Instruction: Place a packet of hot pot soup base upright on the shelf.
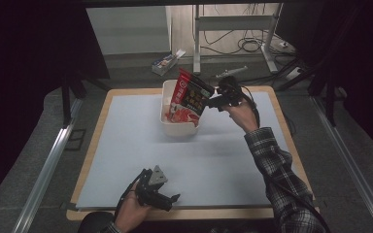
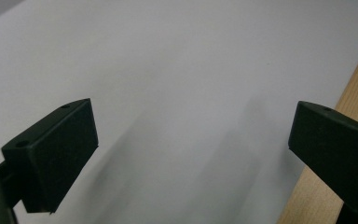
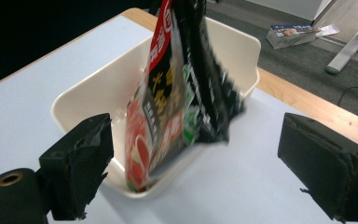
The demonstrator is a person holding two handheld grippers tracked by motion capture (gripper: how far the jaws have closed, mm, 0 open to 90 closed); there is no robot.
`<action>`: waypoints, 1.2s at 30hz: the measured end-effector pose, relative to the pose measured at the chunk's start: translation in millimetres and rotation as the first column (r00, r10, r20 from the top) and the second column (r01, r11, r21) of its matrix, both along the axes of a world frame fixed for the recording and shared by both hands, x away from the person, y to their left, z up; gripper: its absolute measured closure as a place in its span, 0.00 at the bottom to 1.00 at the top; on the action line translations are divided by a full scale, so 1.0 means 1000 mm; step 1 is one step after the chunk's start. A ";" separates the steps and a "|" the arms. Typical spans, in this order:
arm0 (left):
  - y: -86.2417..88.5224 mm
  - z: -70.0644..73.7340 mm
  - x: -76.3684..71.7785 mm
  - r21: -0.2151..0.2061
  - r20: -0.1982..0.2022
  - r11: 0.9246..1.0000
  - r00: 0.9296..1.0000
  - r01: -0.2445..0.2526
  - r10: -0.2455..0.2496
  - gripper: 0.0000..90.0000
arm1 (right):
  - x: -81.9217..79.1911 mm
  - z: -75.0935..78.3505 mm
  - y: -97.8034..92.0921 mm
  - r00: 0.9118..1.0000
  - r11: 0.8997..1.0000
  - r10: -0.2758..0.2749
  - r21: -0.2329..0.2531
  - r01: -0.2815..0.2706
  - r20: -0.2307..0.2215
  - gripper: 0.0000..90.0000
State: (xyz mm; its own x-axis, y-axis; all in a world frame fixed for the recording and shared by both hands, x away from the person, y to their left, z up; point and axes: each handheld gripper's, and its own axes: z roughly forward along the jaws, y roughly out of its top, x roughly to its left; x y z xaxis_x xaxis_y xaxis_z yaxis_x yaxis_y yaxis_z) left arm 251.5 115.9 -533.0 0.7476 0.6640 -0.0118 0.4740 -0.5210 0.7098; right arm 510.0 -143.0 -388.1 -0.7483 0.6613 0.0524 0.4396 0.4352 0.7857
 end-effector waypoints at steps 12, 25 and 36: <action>-0.001 -0.001 0.000 0.009 0.000 1.000 1.000 0.002 -0.002 0.02 | -0.026 0.000 -0.015 1.000 0.999 0.023 0.023 -0.023 -0.009 0.11; -0.001 0.000 0.000 0.011 0.006 1.000 1.000 0.001 -0.002 0.02 | -0.057 -0.013 -0.020 0.998 0.998 0.057 -0.004 -0.057 0.013 0.10; -0.002 -0.001 0.000 0.010 0.004 1.000 1.000 0.001 -0.001 0.02 | -0.079 -0.028 -0.033 0.997 0.996 0.079 0.040 -0.078 -0.018 0.08</action>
